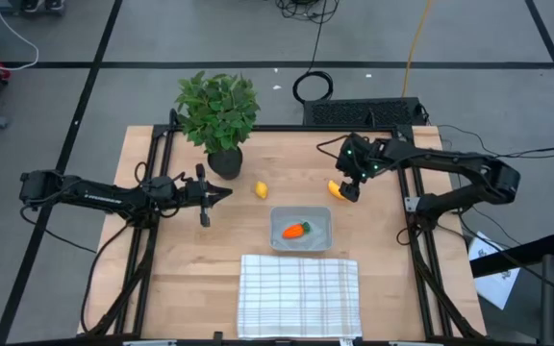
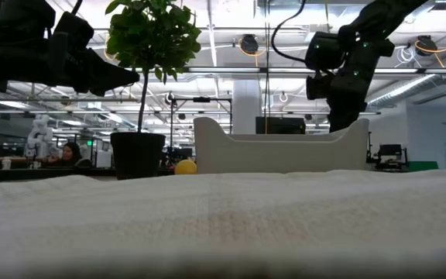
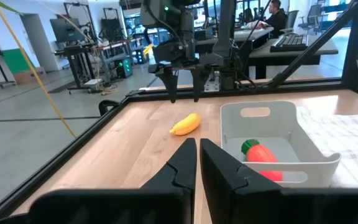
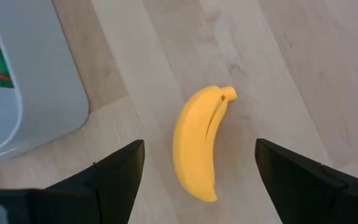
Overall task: Pick and placing Produce into tupperware
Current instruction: Put the banana into the gray bin
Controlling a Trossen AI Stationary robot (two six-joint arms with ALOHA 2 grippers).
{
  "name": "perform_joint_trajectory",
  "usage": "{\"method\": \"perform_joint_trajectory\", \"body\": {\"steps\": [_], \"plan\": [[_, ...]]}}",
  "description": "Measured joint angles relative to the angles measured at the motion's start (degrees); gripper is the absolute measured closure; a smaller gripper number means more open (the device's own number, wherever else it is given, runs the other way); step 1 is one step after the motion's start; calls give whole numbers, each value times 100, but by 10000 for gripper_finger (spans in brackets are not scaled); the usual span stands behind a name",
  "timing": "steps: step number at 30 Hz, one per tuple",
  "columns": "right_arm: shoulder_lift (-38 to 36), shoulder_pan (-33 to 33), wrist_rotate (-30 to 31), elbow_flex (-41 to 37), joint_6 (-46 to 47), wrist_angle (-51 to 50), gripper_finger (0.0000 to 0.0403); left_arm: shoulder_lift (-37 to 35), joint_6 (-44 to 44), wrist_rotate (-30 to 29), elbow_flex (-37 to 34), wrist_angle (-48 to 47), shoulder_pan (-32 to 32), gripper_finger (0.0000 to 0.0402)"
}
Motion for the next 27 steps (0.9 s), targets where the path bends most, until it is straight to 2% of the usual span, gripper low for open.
{"method": "perform_joint_trajectory", "body": {"steps": [10,19,27], "plan": [[404,0,4,0,385,225,106,0,0,0,0,-26,0,376],[438,2,4,-1,223,72,106,0,2,0,0,-35,0,376],[436,168,18,-309,174,392,106,0,2,0,0,-37,0,376]]}}
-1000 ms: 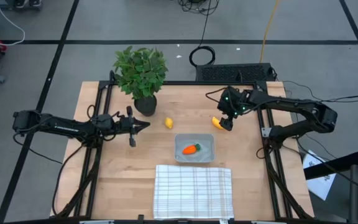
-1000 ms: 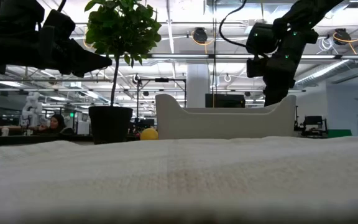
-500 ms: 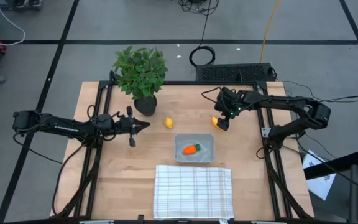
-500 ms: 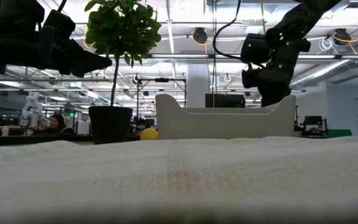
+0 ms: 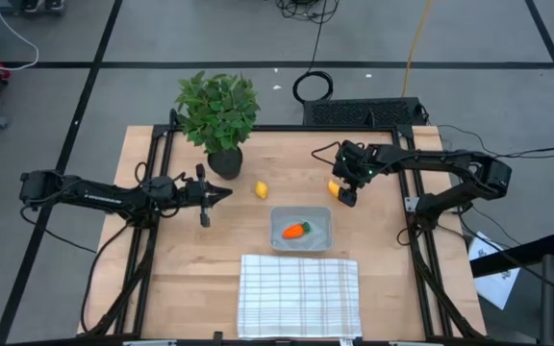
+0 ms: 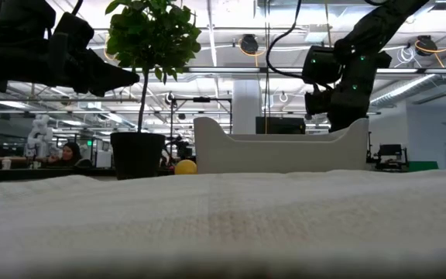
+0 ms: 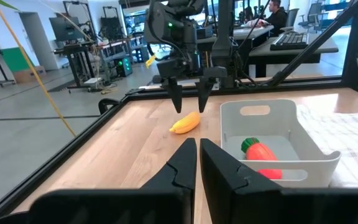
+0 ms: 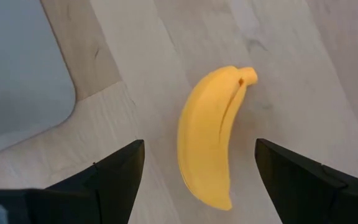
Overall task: Pick and placing Produce into tupperware
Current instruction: Put the banana into the gray bin
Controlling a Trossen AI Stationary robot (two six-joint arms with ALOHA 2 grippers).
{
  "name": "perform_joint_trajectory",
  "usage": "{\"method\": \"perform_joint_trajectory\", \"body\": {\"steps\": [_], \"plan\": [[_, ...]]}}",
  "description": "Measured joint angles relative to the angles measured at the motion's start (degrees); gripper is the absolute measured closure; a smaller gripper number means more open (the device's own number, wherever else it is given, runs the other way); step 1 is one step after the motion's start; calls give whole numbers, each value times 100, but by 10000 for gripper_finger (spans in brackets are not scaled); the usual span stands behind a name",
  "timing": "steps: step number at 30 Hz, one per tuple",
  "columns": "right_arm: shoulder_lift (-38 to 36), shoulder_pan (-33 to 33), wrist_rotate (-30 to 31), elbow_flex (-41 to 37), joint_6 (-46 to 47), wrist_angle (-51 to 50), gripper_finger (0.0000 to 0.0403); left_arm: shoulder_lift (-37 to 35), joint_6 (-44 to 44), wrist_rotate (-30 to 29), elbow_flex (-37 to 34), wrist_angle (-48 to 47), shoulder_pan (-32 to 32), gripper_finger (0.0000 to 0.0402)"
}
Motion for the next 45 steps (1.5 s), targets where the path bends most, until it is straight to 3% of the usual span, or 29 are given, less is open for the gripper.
{"method": "perform_joint_trajectory", "body": {"steps": [7,13,39,45], "plan": [[0,172,25,-282,127,408,106,0,0,0,0,2,0,376],[0,278,743,-474,127,595,105,0,0,0,0,2,0,376],[0,273,714,-858,460,1272,106,0,1,0,1,4,-1,376],[119,363,1040,-861,462,1242,106,0,0,0,2,4,-2,376]]}}
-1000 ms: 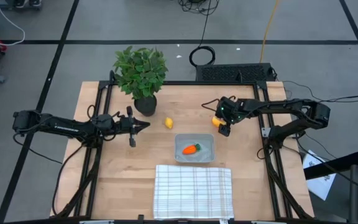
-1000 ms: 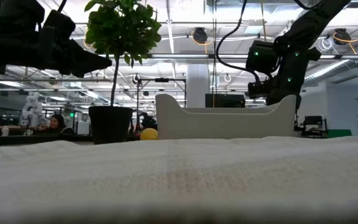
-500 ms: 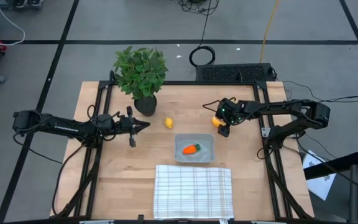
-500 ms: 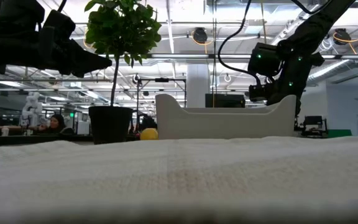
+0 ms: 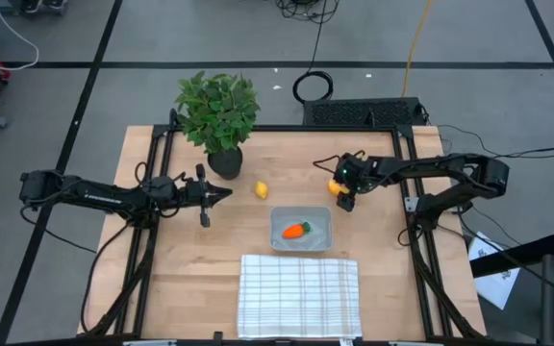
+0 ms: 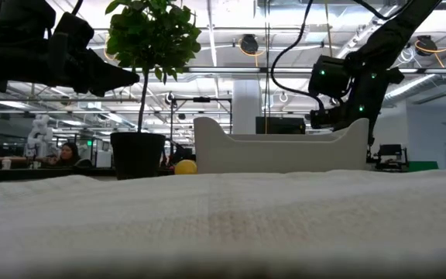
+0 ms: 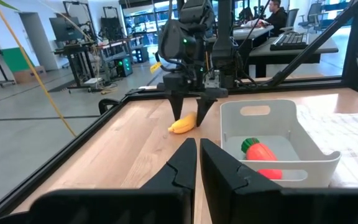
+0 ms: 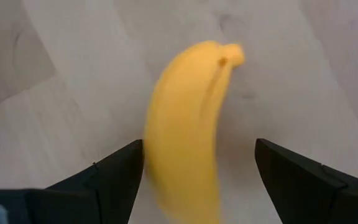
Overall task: Pick and placing Produce into tupperware
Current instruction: Put the banana into the gray bin
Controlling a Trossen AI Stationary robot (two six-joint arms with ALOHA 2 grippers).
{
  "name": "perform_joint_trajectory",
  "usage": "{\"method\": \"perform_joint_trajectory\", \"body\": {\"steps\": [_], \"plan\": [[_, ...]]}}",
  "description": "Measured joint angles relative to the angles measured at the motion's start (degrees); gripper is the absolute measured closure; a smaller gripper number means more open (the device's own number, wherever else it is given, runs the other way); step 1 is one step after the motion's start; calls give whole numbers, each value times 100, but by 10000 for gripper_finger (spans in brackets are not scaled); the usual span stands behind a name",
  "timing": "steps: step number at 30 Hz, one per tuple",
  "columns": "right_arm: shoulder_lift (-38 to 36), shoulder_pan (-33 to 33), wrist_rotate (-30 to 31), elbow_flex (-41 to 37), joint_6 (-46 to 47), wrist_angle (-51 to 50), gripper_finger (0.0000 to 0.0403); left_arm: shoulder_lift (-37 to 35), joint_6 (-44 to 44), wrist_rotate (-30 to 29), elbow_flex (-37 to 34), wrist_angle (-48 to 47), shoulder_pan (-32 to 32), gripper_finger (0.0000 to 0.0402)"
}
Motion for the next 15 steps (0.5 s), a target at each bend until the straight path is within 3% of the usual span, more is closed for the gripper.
{"method": "perform_joint_trajectory", "body": {"steps": [11,15], "plan": [[252,129,15,21,-66,78,107,-2,0,0,0,4,0,376],[255,129,11,18,-99,114,126,-2,0,0,0,4,0,376]]}}
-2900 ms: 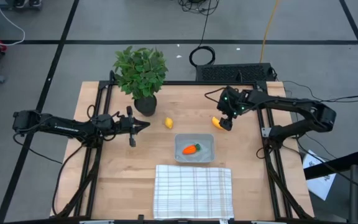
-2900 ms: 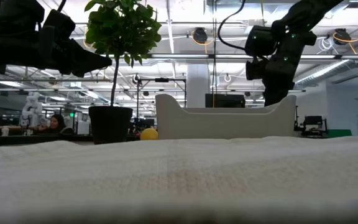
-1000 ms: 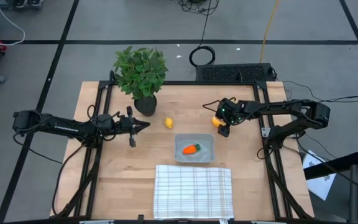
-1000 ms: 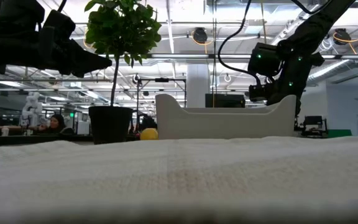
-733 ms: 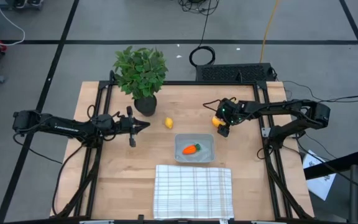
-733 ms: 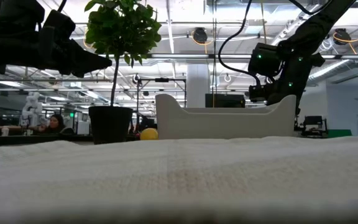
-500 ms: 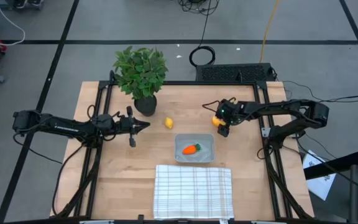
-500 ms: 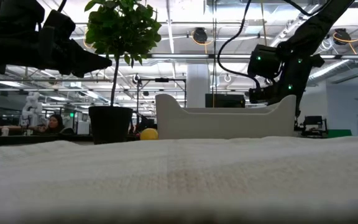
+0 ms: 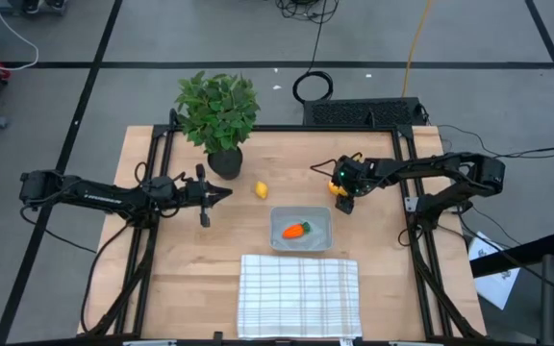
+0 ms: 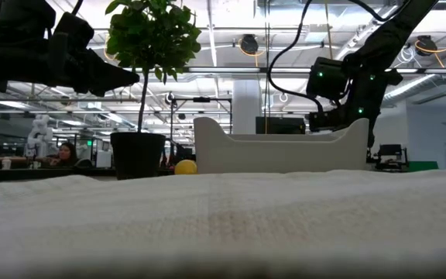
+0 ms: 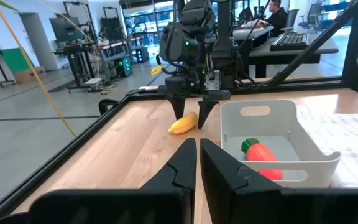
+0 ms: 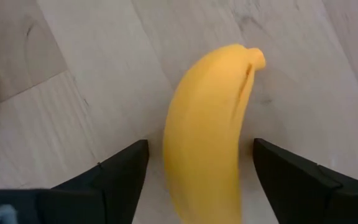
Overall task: Pick and placing Produce into tupperware
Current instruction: Put the banana into the gray bin
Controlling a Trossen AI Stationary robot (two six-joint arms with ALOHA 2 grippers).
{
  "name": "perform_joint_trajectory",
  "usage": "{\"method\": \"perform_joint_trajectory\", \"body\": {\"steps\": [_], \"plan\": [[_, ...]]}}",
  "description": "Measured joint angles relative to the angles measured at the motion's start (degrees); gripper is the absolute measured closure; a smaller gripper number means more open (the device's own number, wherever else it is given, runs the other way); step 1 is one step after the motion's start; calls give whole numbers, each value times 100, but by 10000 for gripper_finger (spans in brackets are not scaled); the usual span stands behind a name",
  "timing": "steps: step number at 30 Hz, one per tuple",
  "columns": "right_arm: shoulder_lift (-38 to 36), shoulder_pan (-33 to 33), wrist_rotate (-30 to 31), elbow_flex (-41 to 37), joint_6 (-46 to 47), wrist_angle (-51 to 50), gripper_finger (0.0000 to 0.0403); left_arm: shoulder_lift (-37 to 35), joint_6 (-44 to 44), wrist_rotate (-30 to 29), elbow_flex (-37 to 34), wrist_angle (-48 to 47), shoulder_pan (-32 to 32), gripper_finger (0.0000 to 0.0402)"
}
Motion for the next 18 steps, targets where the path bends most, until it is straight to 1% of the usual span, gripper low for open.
{"method": "perform_joint_trajectory", "body": {"steps": [13,15,18], "plan": [[13,9,-101,-15,-85,197,261,0,0,-2,0,0,1,376],[-6,9,-84,-15,-85,200,274,0,1,-2,0,0,1,376],[-88,6,-5,-25,-85,211,278,0,2,-2,0,0,2,376]]}}
